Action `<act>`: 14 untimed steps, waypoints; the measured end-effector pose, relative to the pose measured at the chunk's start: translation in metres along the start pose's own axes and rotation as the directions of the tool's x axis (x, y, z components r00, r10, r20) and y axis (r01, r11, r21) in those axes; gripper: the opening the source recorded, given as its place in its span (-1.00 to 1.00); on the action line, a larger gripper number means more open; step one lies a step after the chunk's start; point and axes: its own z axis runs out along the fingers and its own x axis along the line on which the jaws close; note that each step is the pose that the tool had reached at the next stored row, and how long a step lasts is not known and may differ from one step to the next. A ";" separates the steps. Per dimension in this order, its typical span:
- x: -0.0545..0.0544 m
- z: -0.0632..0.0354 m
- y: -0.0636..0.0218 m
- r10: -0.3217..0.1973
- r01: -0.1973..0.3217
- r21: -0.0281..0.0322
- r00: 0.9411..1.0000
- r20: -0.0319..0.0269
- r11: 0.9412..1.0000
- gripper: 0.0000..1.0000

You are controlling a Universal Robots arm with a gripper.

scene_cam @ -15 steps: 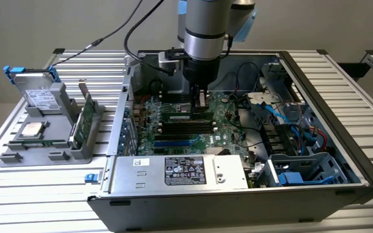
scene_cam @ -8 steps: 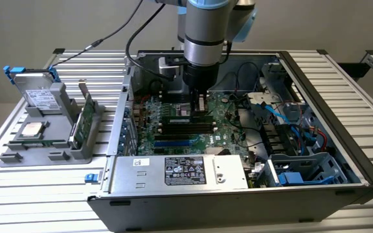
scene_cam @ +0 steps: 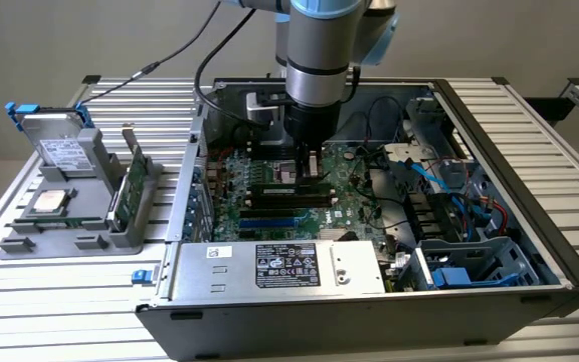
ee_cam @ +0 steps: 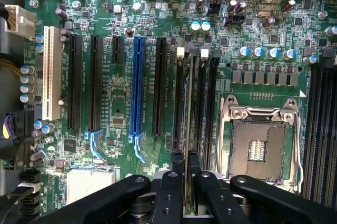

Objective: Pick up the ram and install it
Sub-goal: 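Insert the ram into the slot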

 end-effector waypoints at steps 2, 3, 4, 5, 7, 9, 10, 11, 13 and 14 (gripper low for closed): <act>0.001 0.0002 0.0001 0.000 0.000 0.000 1.000 0.000 1.000 -0.73; 0.001 0.0003 0.0001 0.000 0.000 0.000 1.000 0.000 1.000 -0.73; 0.001 0.0005 0.0001 0.000 0.000 0.000 1.000 0.000 1.000 -0.73; 0.001 0.0007 0.0001 0.000 0.000 0.000 1.000 0.000 1.000 -0.73; 0.001 0.0012 0.0001 -0.001 0.001 0.000 1.000 0.000 1.000 -0.73; 0.001 0.0017 0.0000 -0.001 0.001 0.000 1.000 0.000 1.000 -0.73; 0.002 0.0019 0.0000 -0.001 0.001 0.000 1.000 0.000 1.000 -0.73; 0.002 0.0022 0.0000 -0.001 0.001 0.000 1.000 0.000 1.000 -0.73; 0.002 0.0026 0.0000 -0.002 0.002 0.000 1.000 0.000 1.000 -0.73; 0.002 0.0028 0.0000 -0.002 0.002 0.000 1.000 0.000 1.000 -0.73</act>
